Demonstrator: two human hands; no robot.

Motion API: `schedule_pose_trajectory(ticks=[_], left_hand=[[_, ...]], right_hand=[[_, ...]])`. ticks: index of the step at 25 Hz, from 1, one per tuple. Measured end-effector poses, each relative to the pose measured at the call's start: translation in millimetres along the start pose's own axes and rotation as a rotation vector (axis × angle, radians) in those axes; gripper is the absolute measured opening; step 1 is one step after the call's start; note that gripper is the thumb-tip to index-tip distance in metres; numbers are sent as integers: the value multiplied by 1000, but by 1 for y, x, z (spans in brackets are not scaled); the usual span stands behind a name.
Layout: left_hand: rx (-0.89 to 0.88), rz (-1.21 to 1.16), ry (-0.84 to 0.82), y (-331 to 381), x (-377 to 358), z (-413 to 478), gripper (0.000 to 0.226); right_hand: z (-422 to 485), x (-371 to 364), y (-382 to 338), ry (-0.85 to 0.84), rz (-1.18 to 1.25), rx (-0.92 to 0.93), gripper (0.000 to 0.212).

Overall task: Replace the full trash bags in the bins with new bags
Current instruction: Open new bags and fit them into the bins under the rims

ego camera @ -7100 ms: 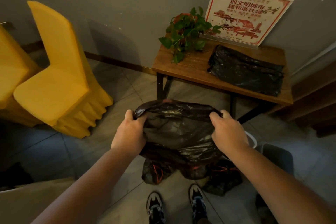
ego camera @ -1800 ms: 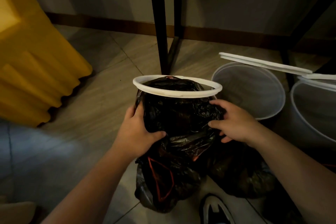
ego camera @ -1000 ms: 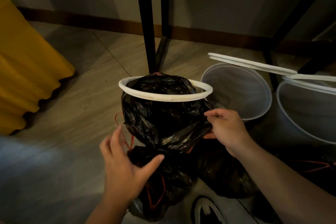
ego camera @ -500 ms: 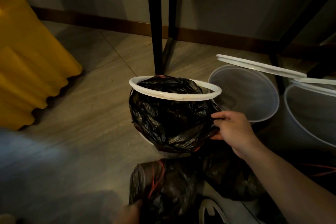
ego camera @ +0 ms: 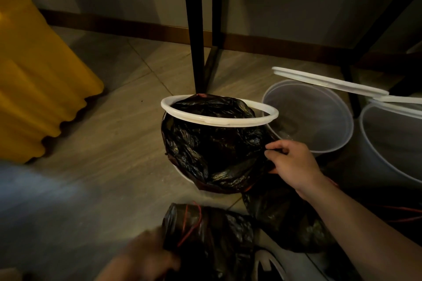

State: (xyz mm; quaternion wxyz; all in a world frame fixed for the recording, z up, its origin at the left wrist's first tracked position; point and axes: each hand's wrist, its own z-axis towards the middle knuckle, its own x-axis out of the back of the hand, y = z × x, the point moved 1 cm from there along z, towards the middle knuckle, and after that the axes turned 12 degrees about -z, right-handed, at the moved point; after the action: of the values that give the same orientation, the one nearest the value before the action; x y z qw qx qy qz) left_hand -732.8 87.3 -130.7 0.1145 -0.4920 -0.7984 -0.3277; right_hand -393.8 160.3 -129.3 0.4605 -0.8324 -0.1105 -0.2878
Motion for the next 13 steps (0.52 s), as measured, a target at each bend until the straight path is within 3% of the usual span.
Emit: schedule_pose_trajectory(ticks=[2,4,8,13], left_hand=[[-117,-202,315,13,31,7,33],[-289,-415,644,44,50,13,41],[-395,-331,688,76,55,38,66],[-319,-309,773,59,60,59,51]], right_hand=[[-1,3,0,17,-74,32,10],[-1,4,-1,43,-117,58,10],[1,6,-1,67,-126,59,15],[8,5,3,80,-186,101,22]])
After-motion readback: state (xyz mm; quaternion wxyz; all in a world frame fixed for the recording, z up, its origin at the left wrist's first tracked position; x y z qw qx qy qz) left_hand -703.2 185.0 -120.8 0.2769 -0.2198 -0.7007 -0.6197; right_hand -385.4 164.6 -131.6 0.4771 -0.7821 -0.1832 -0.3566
